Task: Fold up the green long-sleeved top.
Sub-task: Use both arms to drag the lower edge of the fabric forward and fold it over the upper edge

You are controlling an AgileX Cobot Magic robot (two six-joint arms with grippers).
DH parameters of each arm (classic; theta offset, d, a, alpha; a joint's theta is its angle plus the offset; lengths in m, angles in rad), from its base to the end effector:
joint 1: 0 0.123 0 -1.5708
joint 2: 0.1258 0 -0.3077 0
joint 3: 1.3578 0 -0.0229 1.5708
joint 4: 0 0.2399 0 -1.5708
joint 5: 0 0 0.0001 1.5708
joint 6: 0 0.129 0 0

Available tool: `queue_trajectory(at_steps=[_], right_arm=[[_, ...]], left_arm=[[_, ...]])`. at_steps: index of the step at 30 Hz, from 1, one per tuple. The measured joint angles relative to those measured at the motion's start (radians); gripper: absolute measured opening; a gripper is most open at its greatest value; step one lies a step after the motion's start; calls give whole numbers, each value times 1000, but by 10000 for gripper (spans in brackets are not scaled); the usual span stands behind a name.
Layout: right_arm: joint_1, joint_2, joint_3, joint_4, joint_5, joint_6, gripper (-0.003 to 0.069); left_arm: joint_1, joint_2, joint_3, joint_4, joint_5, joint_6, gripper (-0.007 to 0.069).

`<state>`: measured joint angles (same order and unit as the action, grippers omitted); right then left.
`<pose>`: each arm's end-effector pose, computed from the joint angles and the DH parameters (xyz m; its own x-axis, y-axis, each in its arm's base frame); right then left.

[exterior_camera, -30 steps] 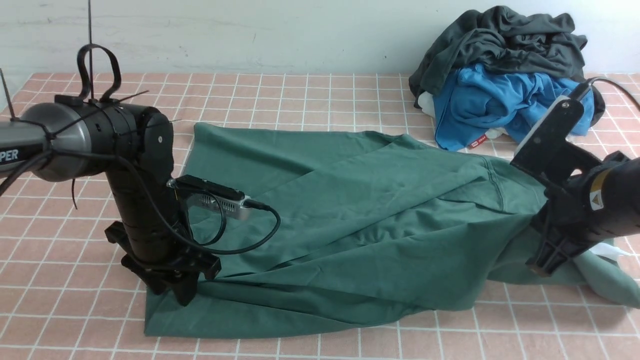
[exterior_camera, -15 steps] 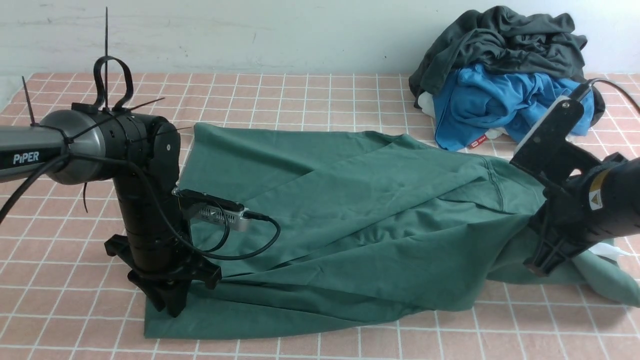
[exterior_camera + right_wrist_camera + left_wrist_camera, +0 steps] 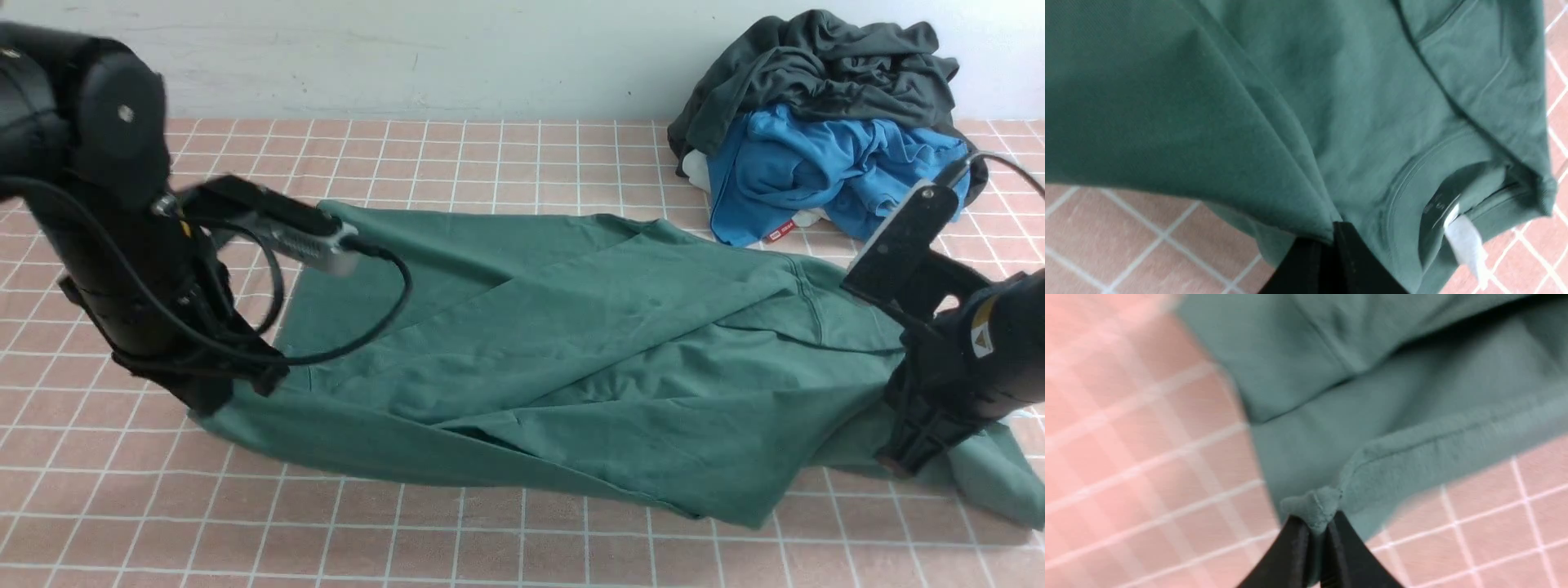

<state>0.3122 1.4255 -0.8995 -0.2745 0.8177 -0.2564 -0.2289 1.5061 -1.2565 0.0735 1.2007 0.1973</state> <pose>0.2574 0.0562 0.2299 -0.7076 -0.6733 -0.2144 -0.6045 0.7339 -0.3099 0.2803 -0.0562 0.2880 -0.8818 0.4329 -0.1871 0.4188 0.9012 0.1113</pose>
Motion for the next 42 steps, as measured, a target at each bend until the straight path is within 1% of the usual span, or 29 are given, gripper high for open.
queue_trajectory(at_steps=[1,3,6,8,9,10,12,16,17,18,20,22,24,25,29,33,36,37,40,41,42], right_arm=[[0,0,0,0,6,-4,5],[0,0,-3,58,90,-76,5],[0,0,-4,144,173,-173,5],[1,0,-4,189,190,-252,5],[1,0,-4,192,190,-258,5],[3,0,-5,197,177,-283,5],[4,0,-12,170,137,-294,5],[-5,22,-87,51,41,-277,5],[-14,41,-118,32,15,-270,5],[-16,51,-125,30,10,-269,5],[-49,137,-222,13,-44,-263,5],[-73,215,-296,6,-61,-262,5],[-97,307,-378,3,-66,-260,5],[-99,316,-386,3,-66,-260,5],[-121,485,-543,-3,-54,-251,6],[-122,577,-615,-9,-54,-198,31],[-122,642,-682,-14,-56,-86,104],[-123,657,-706,-17,-56,-23,141],[-124,670,-742,-40,-54,102,233],[-124,670,-752,-50,-49,141,251],[-124,670,-762,-55,-42,170,267]], left_arm=[[0,-14,-3,4,-2,-6,16],[13,-94,-26,55,-34,-51,16],[42,-153,-37,73,-99,-91,16],[70,-166,-40,71,-175,-117,16],[73,-166,-40,69,-175,-117,16],[84,-157,-40,65,-232,-133,16],[96,-120,-40,66,-321,-150,16],[107,-21,-40,80,-540,-182,16],[108,10,-40,86,-598,-197,16],[109,16,-40,88,-609,-197,16],[111,107,-44,101,-747,-227,16],[115,188,-63,102,-809,-255,16],[123,264,-109,103,-838,-288,16],[123,273,-115,103,-838,-292,16],[137,451,-265,103,-846,-334,16],[138,569,-369,103,-843,-338,17],[139,666,-466,103,-834,-340,43],[139,705,-505,103,-834,-341,68],[139,762,-570,103,-832,-341,157],[139,773,-586,103,-830,-342,189],[139,778,-596,103,-827,-342,206]])
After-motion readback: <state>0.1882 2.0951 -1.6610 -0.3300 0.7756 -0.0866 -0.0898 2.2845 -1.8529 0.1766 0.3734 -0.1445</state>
